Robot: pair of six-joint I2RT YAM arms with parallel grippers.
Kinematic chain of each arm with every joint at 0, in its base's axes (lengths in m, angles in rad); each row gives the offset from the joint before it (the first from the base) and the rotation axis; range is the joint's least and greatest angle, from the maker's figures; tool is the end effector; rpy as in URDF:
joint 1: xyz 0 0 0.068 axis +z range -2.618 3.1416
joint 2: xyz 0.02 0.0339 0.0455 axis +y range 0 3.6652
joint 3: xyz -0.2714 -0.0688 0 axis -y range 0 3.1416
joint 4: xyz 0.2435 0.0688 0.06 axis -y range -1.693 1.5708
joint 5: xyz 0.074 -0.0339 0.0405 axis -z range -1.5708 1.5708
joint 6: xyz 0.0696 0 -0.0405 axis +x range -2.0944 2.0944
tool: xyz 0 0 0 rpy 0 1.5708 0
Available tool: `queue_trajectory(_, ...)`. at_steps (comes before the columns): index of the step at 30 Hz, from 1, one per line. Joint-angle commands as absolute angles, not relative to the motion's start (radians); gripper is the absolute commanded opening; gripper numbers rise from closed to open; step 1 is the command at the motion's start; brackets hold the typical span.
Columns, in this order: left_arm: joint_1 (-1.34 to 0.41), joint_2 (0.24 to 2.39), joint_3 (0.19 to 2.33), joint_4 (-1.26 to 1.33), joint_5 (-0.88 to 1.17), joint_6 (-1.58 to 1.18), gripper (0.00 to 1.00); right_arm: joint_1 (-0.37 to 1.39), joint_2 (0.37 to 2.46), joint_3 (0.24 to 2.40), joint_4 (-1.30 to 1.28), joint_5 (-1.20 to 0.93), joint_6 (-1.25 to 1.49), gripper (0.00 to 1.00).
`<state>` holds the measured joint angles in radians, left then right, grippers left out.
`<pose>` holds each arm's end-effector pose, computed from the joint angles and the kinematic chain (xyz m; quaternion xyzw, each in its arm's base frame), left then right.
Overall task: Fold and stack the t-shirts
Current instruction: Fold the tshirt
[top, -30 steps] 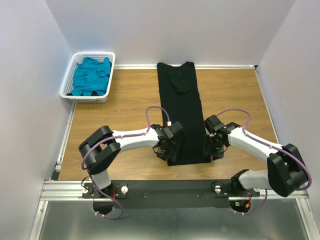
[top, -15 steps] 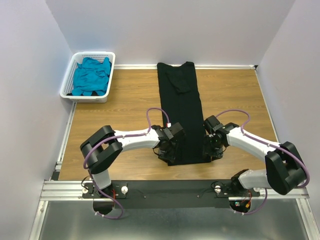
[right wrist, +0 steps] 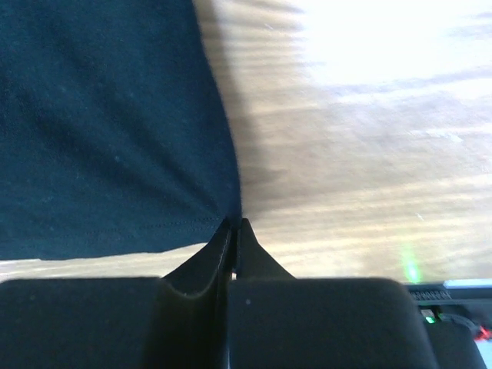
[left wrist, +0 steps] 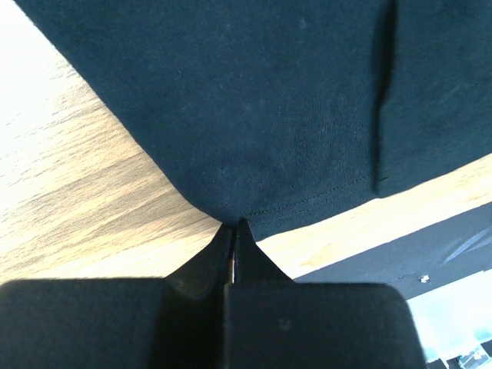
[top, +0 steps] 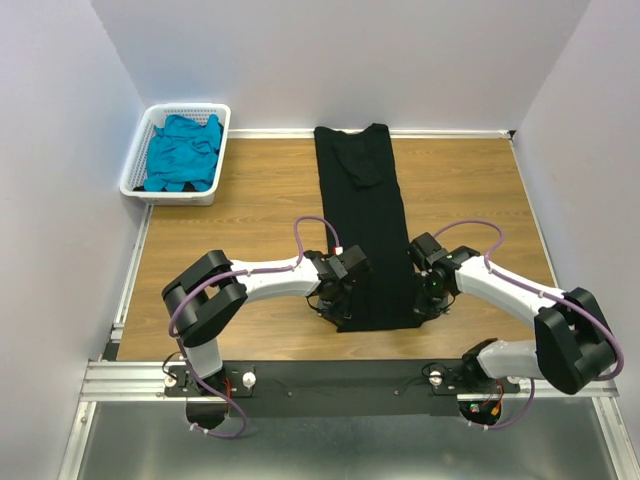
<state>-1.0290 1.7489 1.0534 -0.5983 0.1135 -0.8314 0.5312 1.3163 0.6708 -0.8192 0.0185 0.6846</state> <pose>0.1648 -0.2890 0.1329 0.1053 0.9832 -0.1441 0.0373 0.1709 0.0989 0.1348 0.0770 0.9956 0.0227 0.0488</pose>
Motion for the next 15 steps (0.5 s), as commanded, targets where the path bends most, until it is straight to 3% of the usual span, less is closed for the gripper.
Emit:
queue_trajectory(1, -1.026, 1.735, 1.032, -0.652, 0.09, -0.827, 0.0, 0.538, 1.269, 0.696, -0.943, 0.091, 0.69, 0.06)
queue_trajectory(11, -1.026, 1.694, 1.006, -0.664, 0.127, -0.805, 0.0, 0.538, 1.295, 0.69, -0.962, 0.066, 0.686, 0.08)
queue_trajectory(15, -1.026, 1.637, 0.979, -0.689, 0.16, -0.793, 0.0, 0.54, 1.272, 0.683, -0.947, 0.022, 0.69, 0.01)
